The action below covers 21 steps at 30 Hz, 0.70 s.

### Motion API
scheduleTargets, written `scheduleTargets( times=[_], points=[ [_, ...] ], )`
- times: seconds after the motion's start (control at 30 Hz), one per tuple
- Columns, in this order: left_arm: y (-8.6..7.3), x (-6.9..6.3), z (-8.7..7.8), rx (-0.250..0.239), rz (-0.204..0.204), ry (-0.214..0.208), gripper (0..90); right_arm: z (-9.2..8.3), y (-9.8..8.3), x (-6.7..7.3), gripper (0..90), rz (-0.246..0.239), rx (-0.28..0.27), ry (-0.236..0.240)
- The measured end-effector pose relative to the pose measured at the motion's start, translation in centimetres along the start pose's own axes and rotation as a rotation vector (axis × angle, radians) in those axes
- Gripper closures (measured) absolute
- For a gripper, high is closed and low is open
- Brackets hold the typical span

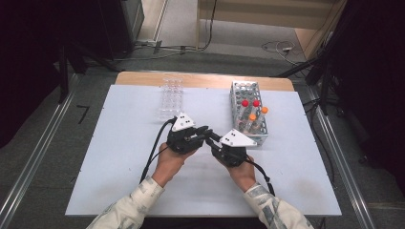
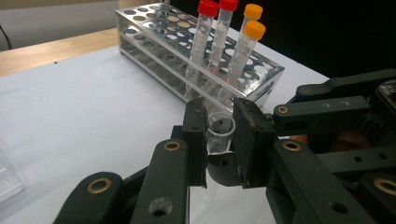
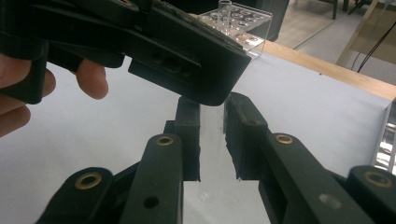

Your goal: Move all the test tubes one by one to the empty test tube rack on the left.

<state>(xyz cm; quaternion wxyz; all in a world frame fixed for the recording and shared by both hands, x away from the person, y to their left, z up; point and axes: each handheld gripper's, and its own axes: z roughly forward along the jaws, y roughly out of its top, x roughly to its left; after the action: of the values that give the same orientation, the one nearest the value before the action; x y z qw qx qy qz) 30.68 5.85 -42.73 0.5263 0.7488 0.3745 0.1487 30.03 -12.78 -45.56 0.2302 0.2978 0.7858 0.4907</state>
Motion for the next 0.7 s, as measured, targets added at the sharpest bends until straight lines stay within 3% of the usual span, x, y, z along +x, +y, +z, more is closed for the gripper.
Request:
scheduleTargets(
  times=[0.07,0.37,0.7],
  points=[
    [0.0,0.0,0.0,-0.005,-0.003,-0.003,76.2,0.0,0.0,0.0,72.3,-0.003,-0.003,0.002],
    [0.1,0.6,-0.3,-0.012,-0.016,0.001,76.2,-0.5,0.2,-0.6,51.8,0.009,0.015,0.041],
    [0.4,2.2,-1.4,-0.043,-0.070,0.031,76.2,-2.1,0.2,-1.5,46.1,0.008,0.026,0.052]
  ],
)
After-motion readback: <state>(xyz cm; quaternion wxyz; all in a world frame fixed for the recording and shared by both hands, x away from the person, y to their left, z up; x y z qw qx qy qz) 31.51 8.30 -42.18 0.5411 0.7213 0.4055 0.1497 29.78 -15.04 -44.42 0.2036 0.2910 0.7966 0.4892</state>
